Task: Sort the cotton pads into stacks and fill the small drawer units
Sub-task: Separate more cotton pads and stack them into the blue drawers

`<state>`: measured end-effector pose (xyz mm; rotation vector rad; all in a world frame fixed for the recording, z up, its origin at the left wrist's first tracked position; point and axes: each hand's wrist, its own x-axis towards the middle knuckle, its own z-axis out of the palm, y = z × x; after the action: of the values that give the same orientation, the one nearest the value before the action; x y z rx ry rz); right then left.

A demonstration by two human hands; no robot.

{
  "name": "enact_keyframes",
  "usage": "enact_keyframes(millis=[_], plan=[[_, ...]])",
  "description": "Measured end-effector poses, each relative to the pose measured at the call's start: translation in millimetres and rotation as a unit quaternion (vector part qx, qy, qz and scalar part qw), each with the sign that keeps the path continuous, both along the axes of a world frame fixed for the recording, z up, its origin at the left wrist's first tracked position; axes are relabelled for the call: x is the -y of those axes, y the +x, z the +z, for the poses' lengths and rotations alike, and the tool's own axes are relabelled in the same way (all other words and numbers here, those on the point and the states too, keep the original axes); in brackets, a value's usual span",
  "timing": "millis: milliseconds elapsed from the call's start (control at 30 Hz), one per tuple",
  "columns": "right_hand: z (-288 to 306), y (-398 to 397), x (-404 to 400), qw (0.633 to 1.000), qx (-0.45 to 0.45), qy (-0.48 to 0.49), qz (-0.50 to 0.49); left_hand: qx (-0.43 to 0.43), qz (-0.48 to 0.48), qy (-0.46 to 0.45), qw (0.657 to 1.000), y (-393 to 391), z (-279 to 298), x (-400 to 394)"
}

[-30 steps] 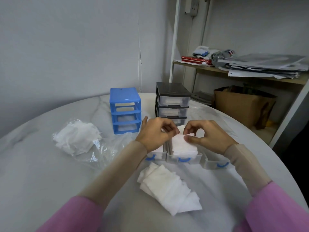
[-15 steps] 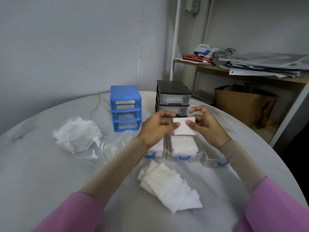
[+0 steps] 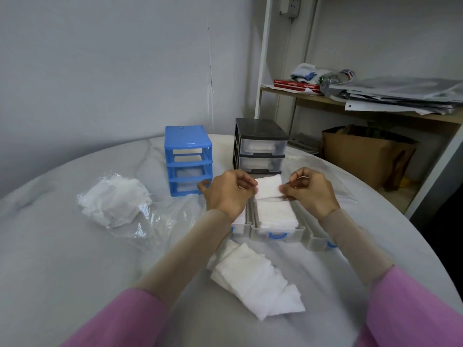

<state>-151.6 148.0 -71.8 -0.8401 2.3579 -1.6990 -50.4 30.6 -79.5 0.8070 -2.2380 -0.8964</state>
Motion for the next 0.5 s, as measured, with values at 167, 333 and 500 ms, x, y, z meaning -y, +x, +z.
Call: enact_keyframes(millis=[167,333,500], plan=[[-1.7,1.7,-0.8,0.998,-0.040,0.053,-0.003,0.029,0.024,-0.060,0.997,-1.3,-2.2,-1.5],[-0.5,8.0,-1.0,0.991,-0.086,0.101,-0.002,0.070,0.024,-0.096,0.993,0.0,-3.3,-3.9],[-1.6,9.0,-0.8,0.983,-0.123,0.135,-0.003,0.120,0.028,-0.154,0.980,1.3,-1.2,-7.4]])
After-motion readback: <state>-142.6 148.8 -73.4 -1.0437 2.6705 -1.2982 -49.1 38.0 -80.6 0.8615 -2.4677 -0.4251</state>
